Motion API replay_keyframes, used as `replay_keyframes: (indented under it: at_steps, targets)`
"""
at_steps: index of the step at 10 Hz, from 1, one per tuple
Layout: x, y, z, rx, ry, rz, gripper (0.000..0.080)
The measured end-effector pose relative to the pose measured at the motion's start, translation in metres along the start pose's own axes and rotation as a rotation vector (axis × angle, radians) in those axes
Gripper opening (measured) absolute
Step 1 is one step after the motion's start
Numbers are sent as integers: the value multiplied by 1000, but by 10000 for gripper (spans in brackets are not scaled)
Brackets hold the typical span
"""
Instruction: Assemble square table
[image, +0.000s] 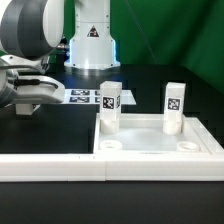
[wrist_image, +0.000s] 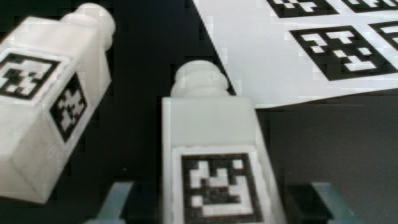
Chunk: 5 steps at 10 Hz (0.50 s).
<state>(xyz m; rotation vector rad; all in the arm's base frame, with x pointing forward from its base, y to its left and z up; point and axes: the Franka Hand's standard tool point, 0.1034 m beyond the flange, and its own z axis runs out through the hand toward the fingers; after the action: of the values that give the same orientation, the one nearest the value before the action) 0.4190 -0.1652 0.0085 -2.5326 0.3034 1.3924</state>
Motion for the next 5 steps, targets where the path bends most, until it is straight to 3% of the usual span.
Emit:
replay_keyframes:
  at_steps: [3, 5]
  targets:
    - [-2, -2, -2, 1, -7, -2, 289]
    - [-18, -23, -48, -5, -15, -33, 290]
